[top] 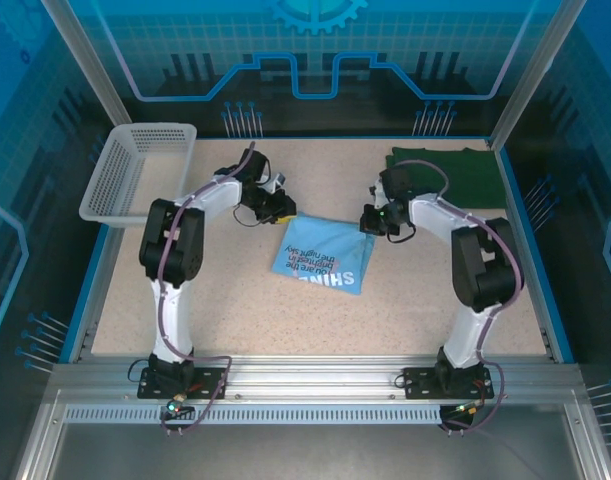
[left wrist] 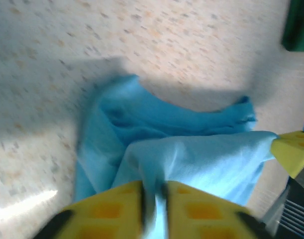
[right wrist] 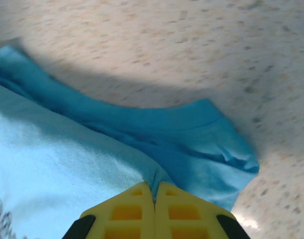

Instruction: Fold and stack the t-shirts

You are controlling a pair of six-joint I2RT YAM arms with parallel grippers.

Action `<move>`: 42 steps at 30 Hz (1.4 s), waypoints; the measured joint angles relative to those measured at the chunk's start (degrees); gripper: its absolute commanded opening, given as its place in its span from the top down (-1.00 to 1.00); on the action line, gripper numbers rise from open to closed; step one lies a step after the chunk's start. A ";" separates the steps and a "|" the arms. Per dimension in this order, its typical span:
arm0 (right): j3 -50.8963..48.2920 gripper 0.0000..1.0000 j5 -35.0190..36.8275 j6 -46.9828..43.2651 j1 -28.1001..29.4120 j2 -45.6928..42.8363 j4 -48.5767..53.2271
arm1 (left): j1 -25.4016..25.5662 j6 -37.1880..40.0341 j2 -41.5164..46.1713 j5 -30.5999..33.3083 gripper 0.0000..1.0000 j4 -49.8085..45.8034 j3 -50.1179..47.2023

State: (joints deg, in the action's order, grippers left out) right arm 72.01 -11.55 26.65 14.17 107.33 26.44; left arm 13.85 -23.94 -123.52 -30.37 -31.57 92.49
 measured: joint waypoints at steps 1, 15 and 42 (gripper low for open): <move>0.09 1.00 0.37 0.92 -0.74 0.85 0.04 | 0.00 -0.26 -1.42 0.74 0.05 -0.83 1.31; -10.84 0.33 4.17 13.07 -3.63 -5.66 -2.25 | 4.22 -5.03 9.42 6.49 0.17 -2.25 0.76; -19.96 0.81 -2.75 27.98 -2.19 -8.11 -11.21 | 22.05 -3.85 -11.69 4.61 0.01 -8.63 16.61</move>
State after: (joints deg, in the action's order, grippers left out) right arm 52.05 -14.31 54.63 11.99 99.22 15.22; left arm 35.90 -27.79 -135.22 -25.76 -40.21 109.10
